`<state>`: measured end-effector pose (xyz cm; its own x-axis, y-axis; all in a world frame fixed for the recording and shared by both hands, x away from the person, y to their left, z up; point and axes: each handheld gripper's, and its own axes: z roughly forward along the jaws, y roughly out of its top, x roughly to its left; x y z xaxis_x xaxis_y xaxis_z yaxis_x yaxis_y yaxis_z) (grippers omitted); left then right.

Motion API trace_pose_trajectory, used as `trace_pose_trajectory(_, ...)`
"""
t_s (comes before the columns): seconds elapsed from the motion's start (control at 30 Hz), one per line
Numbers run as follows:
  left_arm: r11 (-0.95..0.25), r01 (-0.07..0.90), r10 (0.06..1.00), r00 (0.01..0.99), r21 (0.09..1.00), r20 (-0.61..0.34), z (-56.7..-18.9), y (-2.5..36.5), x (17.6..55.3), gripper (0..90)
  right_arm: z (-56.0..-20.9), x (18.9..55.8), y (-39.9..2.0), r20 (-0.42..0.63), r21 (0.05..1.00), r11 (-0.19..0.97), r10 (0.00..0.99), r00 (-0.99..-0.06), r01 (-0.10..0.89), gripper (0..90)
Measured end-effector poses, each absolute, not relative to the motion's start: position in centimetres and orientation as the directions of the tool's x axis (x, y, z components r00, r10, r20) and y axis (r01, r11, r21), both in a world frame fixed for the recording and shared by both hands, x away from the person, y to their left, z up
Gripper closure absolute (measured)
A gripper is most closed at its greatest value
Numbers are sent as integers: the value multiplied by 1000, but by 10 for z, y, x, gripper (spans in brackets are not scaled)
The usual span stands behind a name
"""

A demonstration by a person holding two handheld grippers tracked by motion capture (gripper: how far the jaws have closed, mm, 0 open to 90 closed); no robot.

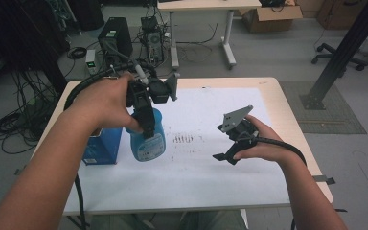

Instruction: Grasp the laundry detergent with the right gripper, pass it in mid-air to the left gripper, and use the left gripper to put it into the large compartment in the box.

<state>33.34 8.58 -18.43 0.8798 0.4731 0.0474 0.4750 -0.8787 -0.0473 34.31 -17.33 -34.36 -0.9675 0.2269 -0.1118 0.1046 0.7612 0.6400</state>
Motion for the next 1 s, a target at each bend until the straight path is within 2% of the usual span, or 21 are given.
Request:
trace_pose_trajectory(0.23, -803, 593, 590, 806, -65, 55, -169, 95, 343, 381, -345, 346, -183, -132, 608, 785, 246, -960, 118, 27)
trace_pose_trajectory(0.47, -664, 746, 747, 664, -35, -13, -145, 116, 356, 381, -347, 347, -189, -145, 586, 802, 247, -958, 118, 27)
trace_pose_trajectory(0.7, -580, 814, 814, 580, -24, -11, -122, 131, 362, 381, -348, 345, -193, -155, 575, 810, 248, -956, 117, 28)
trace_pose_trajectory(1.0, -421, 907, 907, 421, -15, -11, -92, 161, 371, 381, -346, 344, -197, -154, 581, 805, 254, -955, 121, 28)
